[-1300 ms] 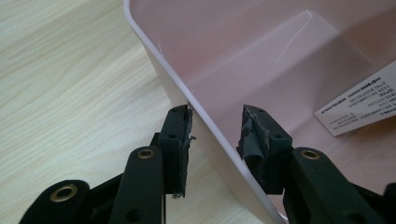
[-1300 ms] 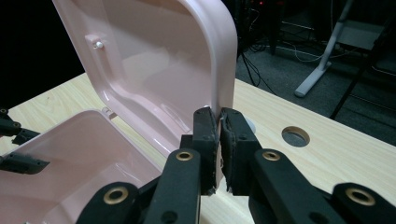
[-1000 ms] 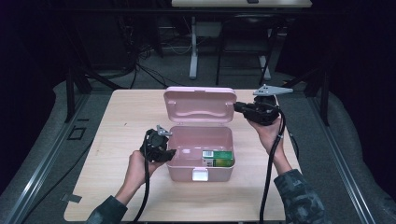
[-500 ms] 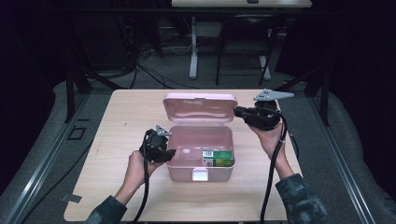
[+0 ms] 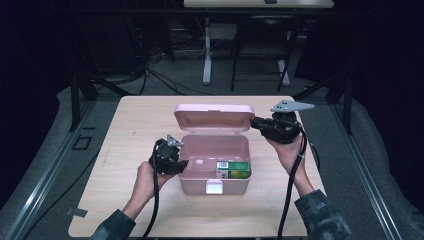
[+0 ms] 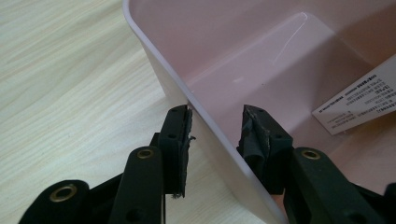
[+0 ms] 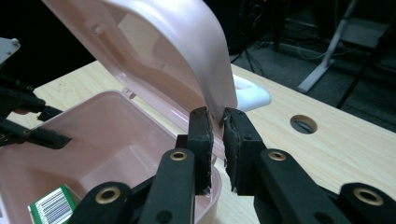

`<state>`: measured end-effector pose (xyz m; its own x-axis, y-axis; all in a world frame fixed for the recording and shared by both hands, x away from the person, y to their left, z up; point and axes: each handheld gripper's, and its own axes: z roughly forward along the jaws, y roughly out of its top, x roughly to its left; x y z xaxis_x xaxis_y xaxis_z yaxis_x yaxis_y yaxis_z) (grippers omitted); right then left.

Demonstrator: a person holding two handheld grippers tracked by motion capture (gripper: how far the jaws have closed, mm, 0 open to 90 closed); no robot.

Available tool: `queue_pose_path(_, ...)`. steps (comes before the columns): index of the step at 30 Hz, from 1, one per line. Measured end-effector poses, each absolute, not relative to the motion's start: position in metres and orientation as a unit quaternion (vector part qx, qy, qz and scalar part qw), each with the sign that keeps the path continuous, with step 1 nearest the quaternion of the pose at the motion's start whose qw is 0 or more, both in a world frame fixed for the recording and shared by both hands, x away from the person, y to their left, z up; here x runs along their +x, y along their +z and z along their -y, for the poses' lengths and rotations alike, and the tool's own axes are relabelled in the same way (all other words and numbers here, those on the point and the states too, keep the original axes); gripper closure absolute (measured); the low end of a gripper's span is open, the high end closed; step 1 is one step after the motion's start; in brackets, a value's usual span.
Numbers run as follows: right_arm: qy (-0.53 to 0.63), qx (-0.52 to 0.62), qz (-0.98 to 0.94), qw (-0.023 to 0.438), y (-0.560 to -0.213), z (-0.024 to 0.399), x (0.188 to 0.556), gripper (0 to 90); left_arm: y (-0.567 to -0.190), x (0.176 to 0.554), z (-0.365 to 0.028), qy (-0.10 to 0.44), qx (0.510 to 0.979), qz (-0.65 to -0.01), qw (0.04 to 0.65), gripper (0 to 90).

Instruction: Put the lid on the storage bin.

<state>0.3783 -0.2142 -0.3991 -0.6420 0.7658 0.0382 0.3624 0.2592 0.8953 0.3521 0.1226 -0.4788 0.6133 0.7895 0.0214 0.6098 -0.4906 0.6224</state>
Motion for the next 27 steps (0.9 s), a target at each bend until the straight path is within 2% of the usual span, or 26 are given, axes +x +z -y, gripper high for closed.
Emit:
queue_pose_path(6,0.478,0.369,-0.769,0.207,-0.403,0.213,0.372,81.1,-0.478,0.35,-0.123,0.149,0.85,-0.408,0.296,58.9)
queue_pose_path(11,0.475,0.377,-0.77,0.199,-0.405,0.214,0.368,80.7,-0.473,0.345,-0.128,0.136,0.852,-0.4,0.31,52.5)
queue_pose_path(17,0.473,0.377,-0.772,0.199,-0.405,0.213,0.363,80.3,-0.466,0.34,-0.138,0.129,0.85,-0.402,0.316,38.2)
queue_pose_path(26,0.469,0.38,-0.772,0.197,-0.406,0.212,0.358,79.2,-0.447,0.327,-0.172,0.127,0.832,-0.416,0.343,25.5)
queue_pose_path(27,0.469,0.38,-0.772,0.197,-0.407,0.212,0.356,79.2,-0.445,0.326,-0.175,0.127,0.831,-0.417,0.346,21.2)
